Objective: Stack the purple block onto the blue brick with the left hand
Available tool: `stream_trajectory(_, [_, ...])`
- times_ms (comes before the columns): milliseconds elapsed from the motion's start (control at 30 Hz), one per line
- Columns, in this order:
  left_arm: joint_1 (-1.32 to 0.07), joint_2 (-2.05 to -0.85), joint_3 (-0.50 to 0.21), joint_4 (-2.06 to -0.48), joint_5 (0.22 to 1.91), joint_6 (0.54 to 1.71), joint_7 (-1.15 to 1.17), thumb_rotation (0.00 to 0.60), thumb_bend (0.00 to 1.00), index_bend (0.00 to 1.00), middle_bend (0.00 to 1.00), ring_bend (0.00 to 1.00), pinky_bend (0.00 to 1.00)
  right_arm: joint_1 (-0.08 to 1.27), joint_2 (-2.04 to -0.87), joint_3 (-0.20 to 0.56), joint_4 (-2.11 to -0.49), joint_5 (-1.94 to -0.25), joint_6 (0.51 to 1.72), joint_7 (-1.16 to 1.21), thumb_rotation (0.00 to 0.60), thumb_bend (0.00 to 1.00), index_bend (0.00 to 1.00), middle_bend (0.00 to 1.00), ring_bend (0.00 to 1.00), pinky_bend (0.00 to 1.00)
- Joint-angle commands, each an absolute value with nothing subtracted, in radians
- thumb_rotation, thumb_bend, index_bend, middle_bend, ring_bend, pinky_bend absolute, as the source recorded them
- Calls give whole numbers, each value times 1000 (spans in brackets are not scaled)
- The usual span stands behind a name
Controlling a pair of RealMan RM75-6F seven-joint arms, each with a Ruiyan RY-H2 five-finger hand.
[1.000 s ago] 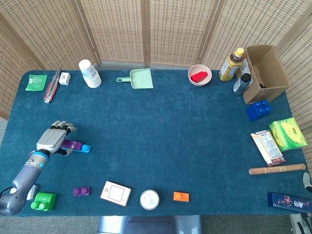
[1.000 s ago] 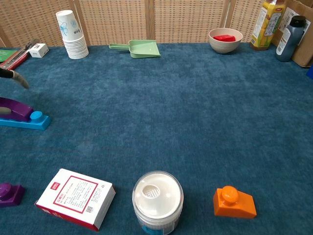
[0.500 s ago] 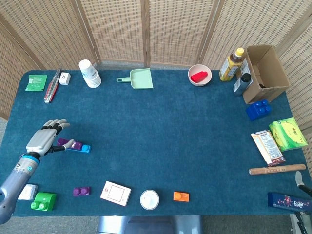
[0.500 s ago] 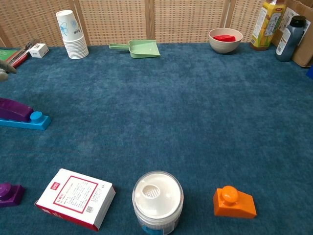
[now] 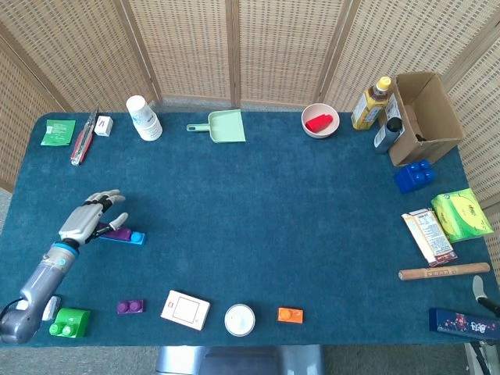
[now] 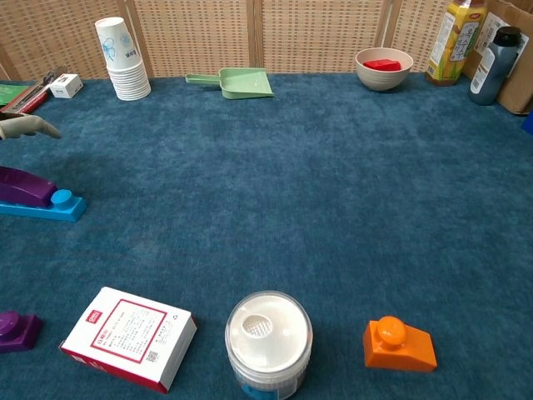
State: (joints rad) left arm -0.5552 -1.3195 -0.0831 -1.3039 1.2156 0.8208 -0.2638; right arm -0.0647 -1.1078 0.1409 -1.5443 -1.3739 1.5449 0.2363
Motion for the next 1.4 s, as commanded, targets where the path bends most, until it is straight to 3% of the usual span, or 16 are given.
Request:
stream_trajectory(33, [-567,-1339,-88,-1281,1221,807,-263,10,294,163,60,0,0,-67,-1105,142,-1547,-1373,1549,235,600,411,30,98,0,68])
stream_trajectory(700, [-595,-1426,-98,-1201,1226,772,-233,1,293,161,59,0,0,-82,-1089,144,-1553,-1366,1566,246,600,412,30,98,0,68])
stream_trajectory(1400, [-549,-1402,-66,-1202,1334,866,-311,0,294,176,69,0,0,-80,-1089,144,-1559,-1369,1564,238,600,411,29,98,0,68])
